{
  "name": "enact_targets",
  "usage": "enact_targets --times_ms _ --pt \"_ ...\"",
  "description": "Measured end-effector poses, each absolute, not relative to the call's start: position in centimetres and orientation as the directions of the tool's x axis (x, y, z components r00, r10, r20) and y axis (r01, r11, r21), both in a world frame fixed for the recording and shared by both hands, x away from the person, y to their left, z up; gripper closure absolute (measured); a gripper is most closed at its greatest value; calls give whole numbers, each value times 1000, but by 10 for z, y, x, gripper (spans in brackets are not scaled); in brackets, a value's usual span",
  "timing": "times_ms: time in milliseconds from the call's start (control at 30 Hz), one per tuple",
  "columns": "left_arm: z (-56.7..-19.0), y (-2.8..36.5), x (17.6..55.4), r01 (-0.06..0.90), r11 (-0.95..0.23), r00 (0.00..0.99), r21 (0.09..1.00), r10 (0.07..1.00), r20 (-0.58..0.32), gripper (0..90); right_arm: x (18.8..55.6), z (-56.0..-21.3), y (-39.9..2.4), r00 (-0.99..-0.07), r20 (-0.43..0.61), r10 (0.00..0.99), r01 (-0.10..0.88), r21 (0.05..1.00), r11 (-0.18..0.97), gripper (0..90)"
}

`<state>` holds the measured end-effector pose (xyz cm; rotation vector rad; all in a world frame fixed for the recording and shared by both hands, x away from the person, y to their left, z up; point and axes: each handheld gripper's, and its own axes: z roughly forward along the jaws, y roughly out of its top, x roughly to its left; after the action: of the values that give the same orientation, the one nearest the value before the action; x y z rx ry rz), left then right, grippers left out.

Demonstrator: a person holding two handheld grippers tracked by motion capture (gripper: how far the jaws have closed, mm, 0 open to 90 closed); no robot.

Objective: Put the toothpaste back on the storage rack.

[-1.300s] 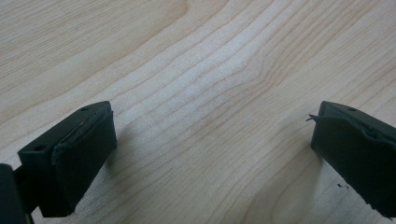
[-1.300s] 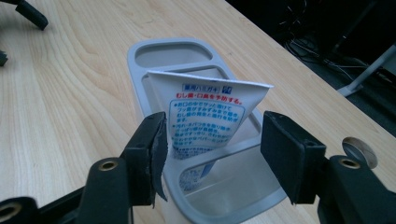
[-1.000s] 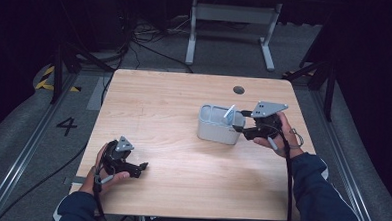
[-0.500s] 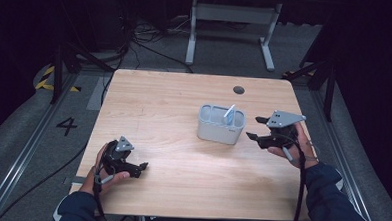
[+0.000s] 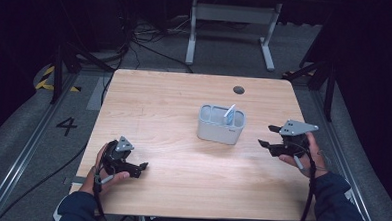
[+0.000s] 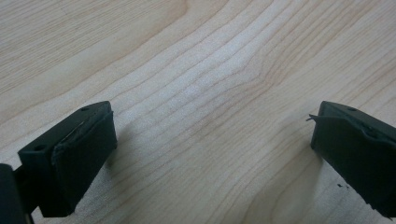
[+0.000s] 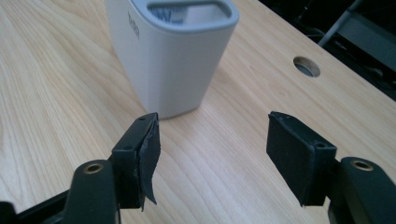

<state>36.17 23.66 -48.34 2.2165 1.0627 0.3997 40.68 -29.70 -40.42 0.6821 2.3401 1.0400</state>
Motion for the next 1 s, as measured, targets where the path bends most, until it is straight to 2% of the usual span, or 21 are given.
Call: enact_targets --times_ms 500,1000 --pt "-483 237 362 584 -470 629 662 778 -2 6 393 -433 -319 -734 -242 635 305 718 626 337" --pt "-483 237 365 567 -490 650 662 760 6 4 376 -461 -335 -704 -197 682 388 698 602 279"
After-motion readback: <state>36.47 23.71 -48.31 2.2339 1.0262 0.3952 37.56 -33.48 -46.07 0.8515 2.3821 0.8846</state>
